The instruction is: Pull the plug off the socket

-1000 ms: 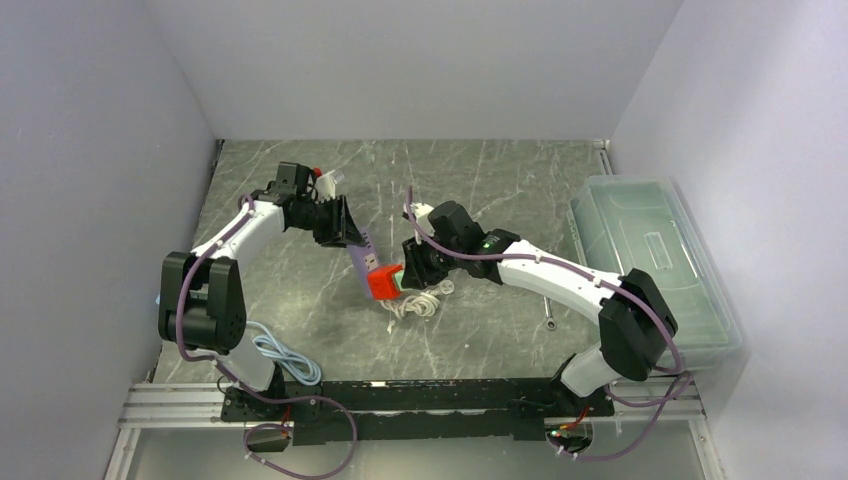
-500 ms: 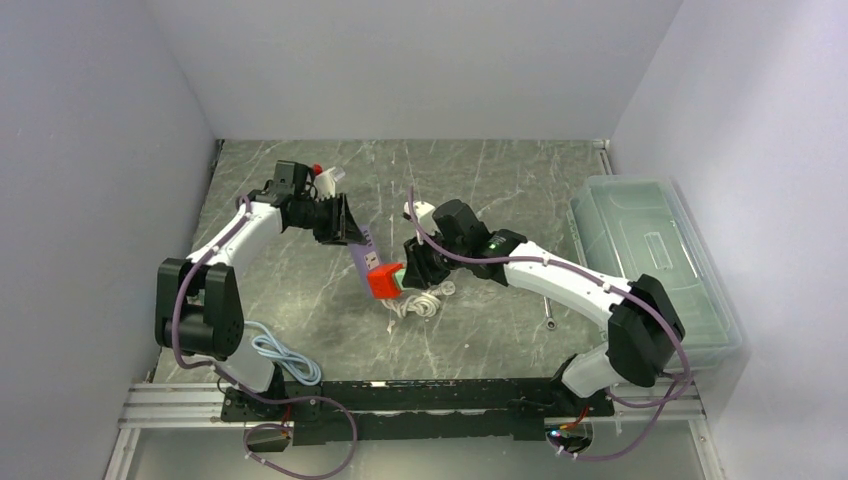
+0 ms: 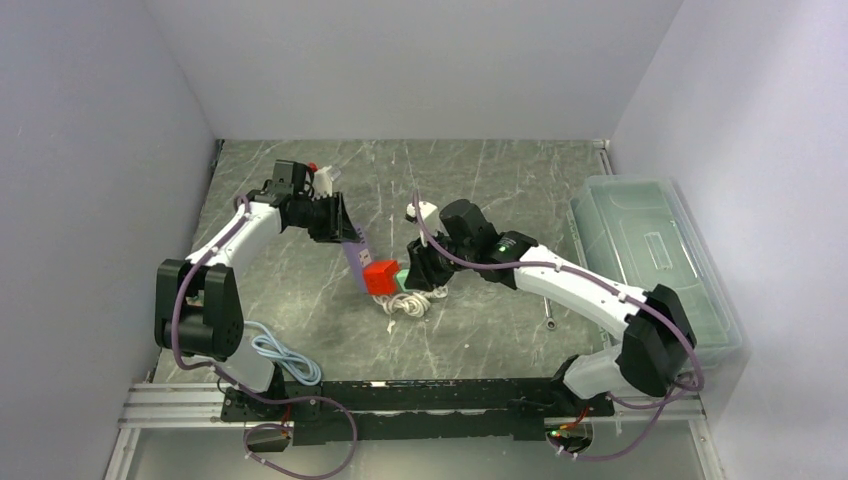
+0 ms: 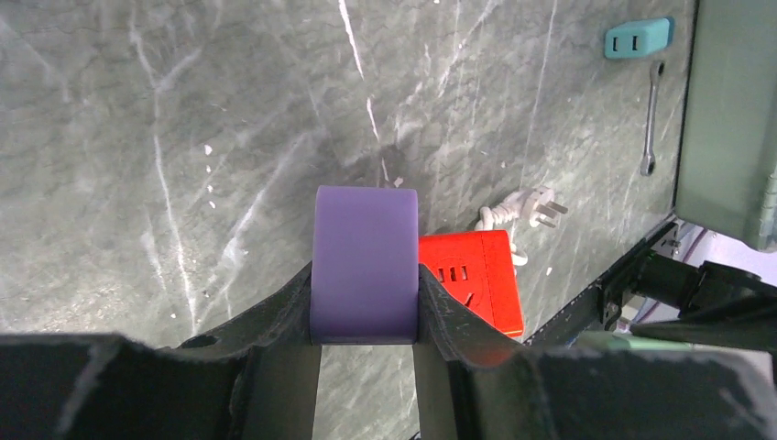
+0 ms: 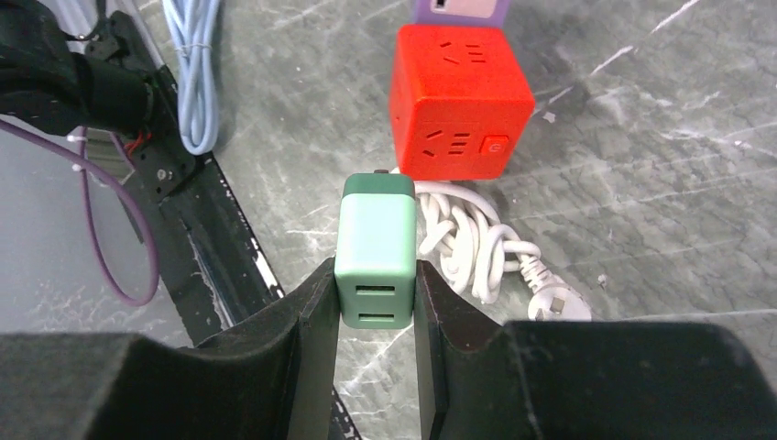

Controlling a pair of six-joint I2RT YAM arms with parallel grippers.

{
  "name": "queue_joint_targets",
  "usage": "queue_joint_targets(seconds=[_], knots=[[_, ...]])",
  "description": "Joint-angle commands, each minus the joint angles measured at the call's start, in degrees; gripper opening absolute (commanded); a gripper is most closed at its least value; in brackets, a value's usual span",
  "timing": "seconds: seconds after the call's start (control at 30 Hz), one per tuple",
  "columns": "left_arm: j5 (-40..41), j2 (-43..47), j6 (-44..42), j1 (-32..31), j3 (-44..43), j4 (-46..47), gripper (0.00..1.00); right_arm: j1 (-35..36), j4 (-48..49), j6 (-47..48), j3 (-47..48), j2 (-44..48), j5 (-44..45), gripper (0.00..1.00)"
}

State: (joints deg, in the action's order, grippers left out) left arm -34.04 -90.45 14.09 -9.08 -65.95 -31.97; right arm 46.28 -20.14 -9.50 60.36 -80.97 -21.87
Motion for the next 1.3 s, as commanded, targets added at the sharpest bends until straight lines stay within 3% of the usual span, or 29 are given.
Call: queue_joint_targets(seconds=[0.0, 0.37, 0.6, 0.73, 1.03, 1.27], knots=[[2.3, 2.7, -1.0, 0.2, -0.9, 2.4, 0.0, 0.3, 1.1, 1.0, 1.0, 4.0, -0.9, 0.0], [-2.8, 5.0, 0.1, 1.0, 0.1, 4.6, 0.0, -3.0, -5.0, -4.3, 1.9, 8.8, 12.4, 0.0], [-10.0, 5.9, 3.2, 3.3, 1.2, 8.7, 0.0, -15.1, -7.8, -11.5, -4.8, 13.2, 19.4, 0.0], [-6.8, 6.7, 2.2, 3.4, 0.9, 7.5, 0.0, -20.8, -8.3, -15.0, -9.8, 15.2, 24.7, 0.0], [-3.7, 7.9, 1.7, 3.0, 0.9, 6.4, 0.0, -23.7, -11.3, -22.1, -15.7, 14.2, 36.3, 0.0], [-2.7, 8.1, 1.5, 2.7, 0.9, 6.0, 0.0, -25.9, -10.1, -23.6, -16.5, 9.4, 40.2, 0.0]])
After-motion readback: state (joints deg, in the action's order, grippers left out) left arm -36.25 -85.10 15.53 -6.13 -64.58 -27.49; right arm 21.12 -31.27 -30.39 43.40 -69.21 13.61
